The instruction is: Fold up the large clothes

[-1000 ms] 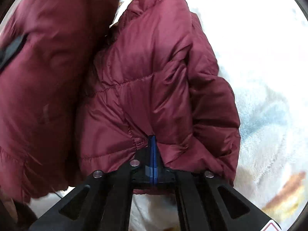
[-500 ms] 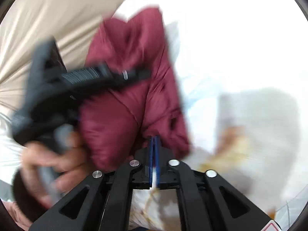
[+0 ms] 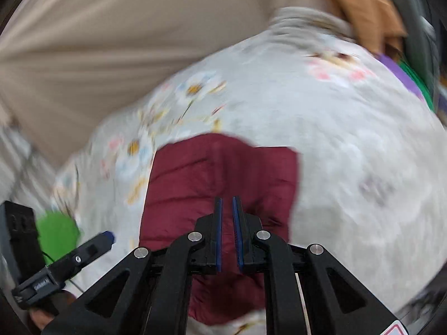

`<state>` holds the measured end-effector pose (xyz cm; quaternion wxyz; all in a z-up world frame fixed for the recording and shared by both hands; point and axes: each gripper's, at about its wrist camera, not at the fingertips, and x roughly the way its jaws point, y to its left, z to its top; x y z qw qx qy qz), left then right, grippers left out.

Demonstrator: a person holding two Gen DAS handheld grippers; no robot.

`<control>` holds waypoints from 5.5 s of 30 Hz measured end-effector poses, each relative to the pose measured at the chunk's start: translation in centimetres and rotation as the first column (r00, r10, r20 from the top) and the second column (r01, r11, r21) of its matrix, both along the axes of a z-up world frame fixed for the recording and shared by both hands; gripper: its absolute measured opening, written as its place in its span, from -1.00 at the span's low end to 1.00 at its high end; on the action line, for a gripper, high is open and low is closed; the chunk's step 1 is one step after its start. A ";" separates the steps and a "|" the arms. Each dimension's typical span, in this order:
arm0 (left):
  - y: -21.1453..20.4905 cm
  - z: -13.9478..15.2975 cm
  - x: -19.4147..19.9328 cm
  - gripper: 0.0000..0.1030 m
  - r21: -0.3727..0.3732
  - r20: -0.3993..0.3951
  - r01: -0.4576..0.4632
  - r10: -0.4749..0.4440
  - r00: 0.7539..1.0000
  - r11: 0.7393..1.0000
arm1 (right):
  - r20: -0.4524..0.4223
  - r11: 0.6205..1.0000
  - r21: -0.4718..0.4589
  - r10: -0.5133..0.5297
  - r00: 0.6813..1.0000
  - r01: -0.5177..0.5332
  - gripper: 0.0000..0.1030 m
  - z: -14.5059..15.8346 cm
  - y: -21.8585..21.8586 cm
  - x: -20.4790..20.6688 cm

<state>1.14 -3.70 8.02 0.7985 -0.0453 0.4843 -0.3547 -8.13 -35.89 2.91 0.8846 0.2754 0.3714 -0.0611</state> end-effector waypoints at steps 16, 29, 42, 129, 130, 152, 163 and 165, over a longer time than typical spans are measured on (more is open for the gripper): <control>-6.4 -8.7 -1.9 -0.30 0.235 -0.076 0.114 -0.099 0.992 0.965 | -0.222 0.997 0.004 -0.070 0.973 0.072 -1.00 -10.2 -2.6 5.9; -7.8 -10.4 -1.5 -0.31 0.319 -0.083 0.107 -0.085 0.993 0.942 | -0.096 0.988 -0.156 -0.033 0.995 0.017 -1.00 0.4 3.0 -2.6; -8.3 -10.6 -1.2 -0.31 0.317 -0.102 0.131 -0.104 0.989 0.939 | -0.367 0.978 -0.193 -0.148 0.918 0.081 -1.00 -12.8 5.4 -5.2; -5.2 -6.7 1.7 0.13 0.367 0.007 -0.107 0.112 0.994 0.924 | -0.244 0.981 0.033 -0.179 0.953 0.193 0.08 -7.8 -3.0 -3.6; -4.2 -6.7 2.4 0.13 0.349 -0.015 -0.126 0.140 0.990 0.929 | -0.246 0.981 0.049 -0.173 0.954 0.190 0.15 -8.2 -2.7 -3.8; -5.2 -12.1 5.0 0.91 0.199 -0.203 -0.089 0.130 0.971 0.976 | -0.224 0.899 0.405 -0.076 0.972 0.164 0.61 -15.5 -1.7 -2.1; -7.2 -8.1 3.6 0.00 0.268 -0.090 -0.014 0.039 0.995 0.963 | -0.170 0.928 0.363 -0.021 0.985 0.083 -0.49 -12.6 -0.1 -1.0; -7.3 -6.3 3.3 -0.15 0.255 -0.055 -0.003 0.018 0.998 0.967 | -0.144 0.942 0.330 -0.020 0.989 0.067 -0.55 -11.0 0.7 -0.8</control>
